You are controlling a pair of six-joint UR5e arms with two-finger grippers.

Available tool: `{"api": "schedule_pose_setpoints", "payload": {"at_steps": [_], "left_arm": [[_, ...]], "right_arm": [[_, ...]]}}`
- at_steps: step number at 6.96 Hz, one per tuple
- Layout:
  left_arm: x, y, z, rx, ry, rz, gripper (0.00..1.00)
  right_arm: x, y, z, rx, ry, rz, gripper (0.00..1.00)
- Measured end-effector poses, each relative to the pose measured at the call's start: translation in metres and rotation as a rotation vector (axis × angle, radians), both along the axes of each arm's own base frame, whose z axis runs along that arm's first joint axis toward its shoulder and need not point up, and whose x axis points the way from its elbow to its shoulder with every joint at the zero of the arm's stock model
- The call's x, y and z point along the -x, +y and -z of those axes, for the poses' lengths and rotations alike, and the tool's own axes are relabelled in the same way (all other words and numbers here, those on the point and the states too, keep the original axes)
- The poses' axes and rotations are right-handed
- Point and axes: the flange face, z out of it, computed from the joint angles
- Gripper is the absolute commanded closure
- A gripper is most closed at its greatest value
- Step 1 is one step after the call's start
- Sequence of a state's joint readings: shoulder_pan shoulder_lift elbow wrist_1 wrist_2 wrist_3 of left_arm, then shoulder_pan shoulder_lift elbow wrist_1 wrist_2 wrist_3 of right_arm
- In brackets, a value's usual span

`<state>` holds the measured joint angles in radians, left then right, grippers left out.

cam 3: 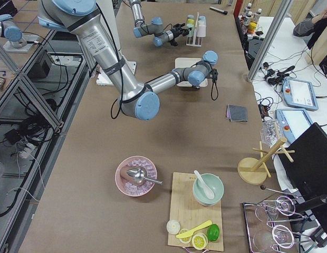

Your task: Pick up and place green cup on tray

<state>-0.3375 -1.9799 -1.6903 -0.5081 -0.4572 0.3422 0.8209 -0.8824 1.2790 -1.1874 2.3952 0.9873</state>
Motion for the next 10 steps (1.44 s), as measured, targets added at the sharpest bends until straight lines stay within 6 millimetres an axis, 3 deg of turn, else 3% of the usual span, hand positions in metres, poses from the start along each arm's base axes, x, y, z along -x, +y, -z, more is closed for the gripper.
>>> {"api": "schedule_pose_setpoints", "payload": {"at_steps": [5, 8, 10], "left_arm": [[0.003, -0.004, -0.017, -0.025, -0.008, 0.014, 0.12], [0.007, -0.007, -0.031, -0.037, -0.009, 0.032, 0.15], [0.007, -0.008, -0.034, -0.040, -0.008, 0.036, 0.55]], "right_arm": [[0.032, 0.021, -0.004, 0.000, 0.012, 0.038, 1.00], [0.041, 0.025, -0.013, -0.003, 0.010, 0.050, 1.00], [0.041, 0.026, -0.016, -0.003, 0.009, 0.051, 1.00]]}}
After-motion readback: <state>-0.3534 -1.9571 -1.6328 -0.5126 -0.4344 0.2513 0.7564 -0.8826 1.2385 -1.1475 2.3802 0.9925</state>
